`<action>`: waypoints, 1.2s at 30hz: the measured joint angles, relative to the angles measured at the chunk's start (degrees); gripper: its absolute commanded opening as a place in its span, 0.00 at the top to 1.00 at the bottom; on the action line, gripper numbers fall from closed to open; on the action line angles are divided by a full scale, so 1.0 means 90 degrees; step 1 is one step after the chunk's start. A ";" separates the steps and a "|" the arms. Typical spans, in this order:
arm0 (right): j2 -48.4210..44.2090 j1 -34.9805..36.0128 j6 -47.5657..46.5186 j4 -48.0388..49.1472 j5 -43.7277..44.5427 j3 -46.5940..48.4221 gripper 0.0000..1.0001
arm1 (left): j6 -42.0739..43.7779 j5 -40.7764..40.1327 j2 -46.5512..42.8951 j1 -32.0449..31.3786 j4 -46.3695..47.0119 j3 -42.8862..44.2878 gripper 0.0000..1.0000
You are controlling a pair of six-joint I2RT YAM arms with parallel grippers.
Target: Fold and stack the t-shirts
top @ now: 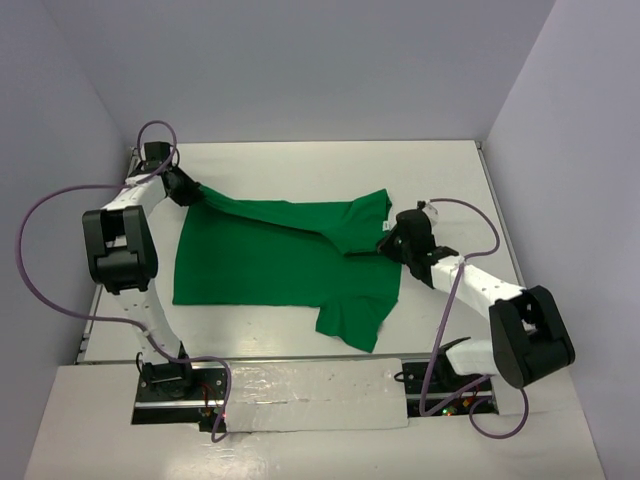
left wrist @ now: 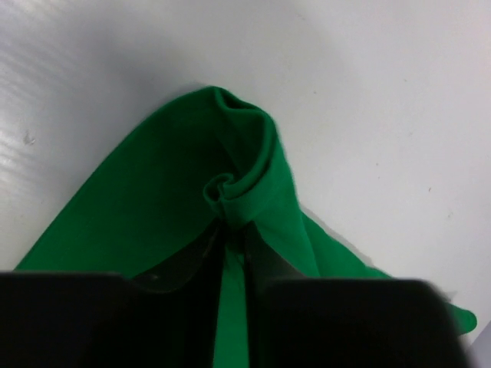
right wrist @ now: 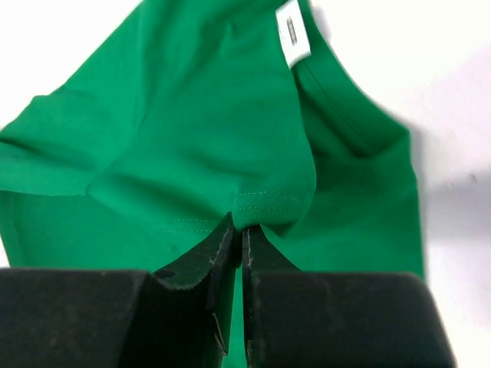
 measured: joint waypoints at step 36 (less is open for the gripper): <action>-0.0568 -0.0085 -0.0547 -0.1311 0.0370 0.0720 0.23 | -0.0308 -0.0801 -0.0748 -0.0466 0.0076 -0.1535 0.65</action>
